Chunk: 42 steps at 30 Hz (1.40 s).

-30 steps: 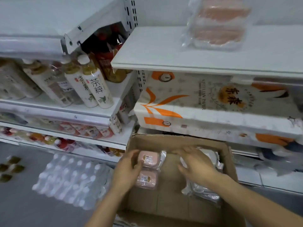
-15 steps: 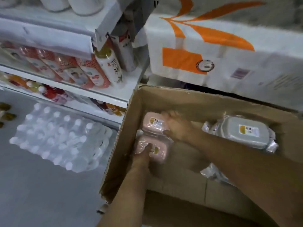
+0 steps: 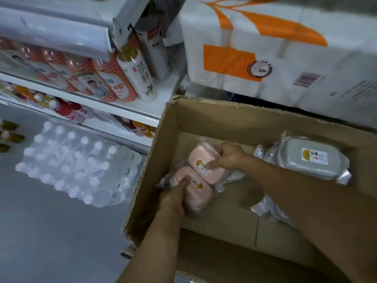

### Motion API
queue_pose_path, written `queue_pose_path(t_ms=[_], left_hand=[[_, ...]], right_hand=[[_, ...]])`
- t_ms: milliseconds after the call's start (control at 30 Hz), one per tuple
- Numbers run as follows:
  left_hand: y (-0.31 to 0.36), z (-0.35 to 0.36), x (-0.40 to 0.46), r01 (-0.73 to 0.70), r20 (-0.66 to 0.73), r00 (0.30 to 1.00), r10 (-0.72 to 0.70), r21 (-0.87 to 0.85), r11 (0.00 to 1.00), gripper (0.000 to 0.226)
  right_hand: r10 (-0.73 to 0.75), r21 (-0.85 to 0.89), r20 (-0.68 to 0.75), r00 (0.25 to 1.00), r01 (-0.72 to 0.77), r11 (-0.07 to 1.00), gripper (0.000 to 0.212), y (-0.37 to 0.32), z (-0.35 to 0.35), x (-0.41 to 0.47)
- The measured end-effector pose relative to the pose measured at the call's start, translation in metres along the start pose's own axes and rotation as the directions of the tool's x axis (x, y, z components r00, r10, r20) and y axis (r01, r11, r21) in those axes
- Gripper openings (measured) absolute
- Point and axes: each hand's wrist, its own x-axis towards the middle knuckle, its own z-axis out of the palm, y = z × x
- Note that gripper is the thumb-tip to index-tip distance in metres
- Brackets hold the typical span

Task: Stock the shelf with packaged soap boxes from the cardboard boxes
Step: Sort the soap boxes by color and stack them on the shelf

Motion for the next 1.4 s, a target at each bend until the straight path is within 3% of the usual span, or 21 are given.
queue_pose_path(t_ms=[67, 167, 367, 467, 567, 733, 800, 933, 1167, 1267, 1333, 1400], left_hand=[[0.004, -0.003, -0.019, -0.024, 0.055, 0.998, 0.022, 0.035, 0.999, 0.053], [0.013, -0.008, -0.057, -0.114, 0.107, 0.989, 0.103, 0.099, 0.989, 0.036], [0.03, -0.038, -0.134, -0.292, 0.211, 0.942, 0.262, 0.127, 0.948, 0.028], [0.04, -0.041, -0.177, -0.38, 0.281, 0.898, 0.339, 0.105, 0.919, 0.025], [0.054, -0.037, -0.215, -0.43, 0.344, 0.856, 0.387, 0.054, 0.901, 0.039], [0.085, -0.023, -0.277, -0.31, 0.444, 0.842, 0.306, -0.066, 0.949, 0.041], [0.097, -0.015, -0.303, -0.258, 0.543, 0.791, 0.28, -0.119, 0.959, 0.042], [0.123, -0.009, -0.352, -0.236, 0.67, 0.665, 0.33, -0.231, 0.944, 0.046], [0.147, -0.008, -0.41, -0.308, 0.753, 0.469, 0.461, -0.349, 0.885, 0.072], [0.158, 0.0, -0.42, -0.33, 0.711, 0.484, 0.51, -0.391, 0.859, 0.047], [0.167, 0.006, -0.424, -0.371, 0.691, 0.488, 0.534, -0.389, 0.843, 0.062], [0.177, 0.012, -0.431, -0.405, 0.67, 0.497, 0.552, -0.383, 0.83, 0.075]], right_hand=[[-0.01, 0.133, 0.001, 1.0, 0.01, 0.991, 0.043, 0.006, 0.001, -0.023], [-0.01, 0.293, -0.122, 0.992, 0.046, 0.955, 0.023, 0.01, -0.001, -0.063], [-0.003, 0.529, -0.22, 0.976, 0.122, 0.84, 0.026, 0.012, -0.054, -0.168], [-0.057, 0.688, -0.234, 0.971, 0.207, 0.695, 0.025, 0.002, -0.081, -0.221], [-0.133, 0.81, -0.28, 0.951, 0.308, 0.499, 0.024, -0.017, -0.108, -0.269], [-0.226, 0.886, -0.421, 0.879, 0.451, 0.105, 0.015, -0.056, -0.153, -0.332], [-0.267, 0.881, -0.447, 0.854, 0.473, 0.035, 0.017, -0.07, -0.166, -0.355], [-0.325, 0.847, -0.477, 0.817, 0.525, 0.078, 0.015, -0.085, -0.184, -0.386], [-0.391, 0.7, -0.533, 0.751, 0.65, 0.295, 0.014, -0.095, -0.21, -0.423], [-0.4, 0.647, -0.552, 0.732, 0.678, 0.348, 0.016, -0.096, -0.222, -0.433], [-0.415, 0.633, -0.551, 0.724, 0.687, 0.357, 0.024, -0.092, -0.234, -0.44], [-0.401, 0.665, -0.566, 0.721, 0.686, 0.296, 0.069, -0.082, -0.25, -0.445]])
